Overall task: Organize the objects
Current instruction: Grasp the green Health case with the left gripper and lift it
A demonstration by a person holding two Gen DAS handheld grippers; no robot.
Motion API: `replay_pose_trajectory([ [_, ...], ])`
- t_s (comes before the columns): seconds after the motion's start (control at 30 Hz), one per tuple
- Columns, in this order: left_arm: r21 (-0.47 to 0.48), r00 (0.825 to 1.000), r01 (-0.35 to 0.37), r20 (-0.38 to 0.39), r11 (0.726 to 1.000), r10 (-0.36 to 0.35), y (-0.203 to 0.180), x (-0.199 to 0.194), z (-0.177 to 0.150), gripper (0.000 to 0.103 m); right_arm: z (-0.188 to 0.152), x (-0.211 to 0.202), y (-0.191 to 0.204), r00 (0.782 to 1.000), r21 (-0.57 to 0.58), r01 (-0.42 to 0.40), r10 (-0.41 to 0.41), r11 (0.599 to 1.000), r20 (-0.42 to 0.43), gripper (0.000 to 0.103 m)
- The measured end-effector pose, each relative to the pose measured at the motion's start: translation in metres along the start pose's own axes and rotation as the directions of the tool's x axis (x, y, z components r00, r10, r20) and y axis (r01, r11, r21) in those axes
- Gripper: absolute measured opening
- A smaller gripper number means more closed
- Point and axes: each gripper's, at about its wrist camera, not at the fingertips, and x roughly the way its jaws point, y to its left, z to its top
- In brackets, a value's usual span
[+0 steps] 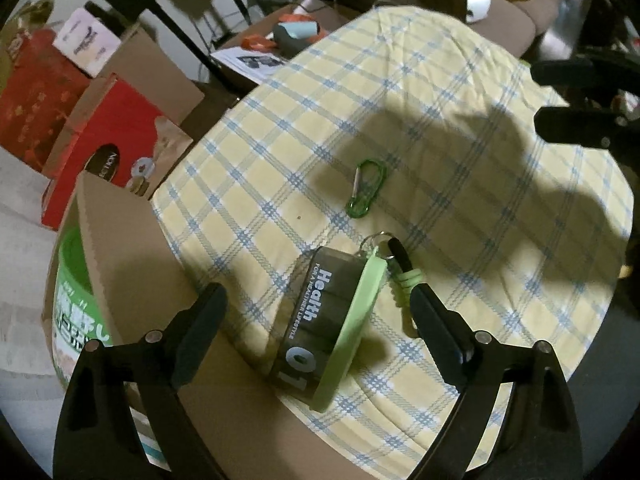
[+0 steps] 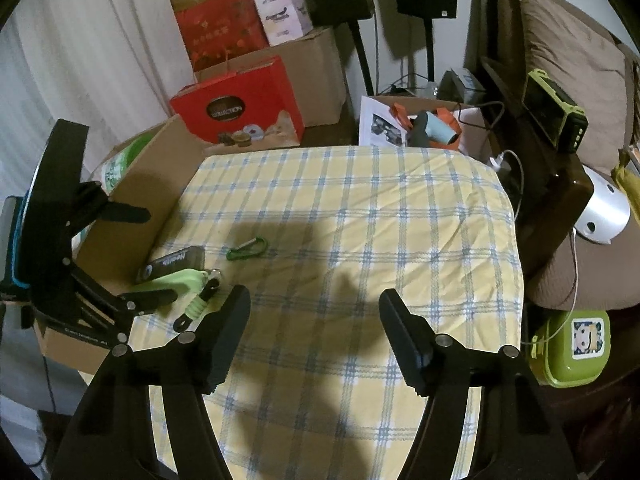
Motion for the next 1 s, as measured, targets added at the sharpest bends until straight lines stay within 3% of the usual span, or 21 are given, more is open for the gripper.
replay_pose_trajectory([
  [0.2, 0.082, 0.996, 0.003, -0.091, 0.997, 0.004, -0.007, 0.020, 0.002, 0.091, 0.000, 0.007, 0.003, 1.000, -0.015, -0.008, 0.008, 1.000, -0.004, 0.069],
  [0.43, 0.132, 0.985, -0.023, -0.169, 0.991, 0.045, -0.012, 0.036, 0.005, 0.086, 0.001, 0.013, 0.002, 1.000, -0.013, -0.016, 0.016, 1.000, -0.012, 0.069],
  [0.53, 0.131, 0.982, -0.004, -0.186, 0.991, 0.029, -0.010, 0.038, 0.008, 0.085, 0.001, 0.014, 0.001, 1.000, -0.011, -0.022, 0.022, 1.000, -0.012, 0.069],
  [0.57, 0.127, 0.981, 0.012, -0.194, 0.992, 0.013, -0.008, 0.039, 0.008, 0.083, 0.001, 0.014, 0.002, 1.000, -0.012, -0.023, 0.023, 1.000, -0.013, 0.069],
  [0.63, 0.109, 0.979, 0.059, -0.198, 0.992, -0.037, -0.006, 0.038, 0.009, 0.062, 0.001, 0.015, 0.002, 1.000, -0.011, -0.027, 0.027, 1.000, -0.013, 0.069],
  [0.67, 0.085, 0.977, 0.100, -0.198, 0.991, -0.081, -0.005, 0.036, 0.009, 0.045, 0.001, 0.016, 0.002, 0.999, -0.011, -0.029, 0.028, 1.000, -0.014, 0.068],
  [0.83, 0.067, 0.983, 0.075, -0.172, 0.995, -0.063, -0.006, 0.035, 0.008, 0.044, 0.004, 0.023, 0.005, 0.999, -0.018, -0.031, 0.031, 0.999, -0.022, 0.066],
  [1.0, -0.038, 0.992, 0.076, -0.095, 0.996, -0.079, 0.003, 0.019, 0.008, 0.043, 0.013, 0.037, 0.015, 0.999, -0.047, -0.035, 0.033, 0.998, -0.033, 0.061],
])
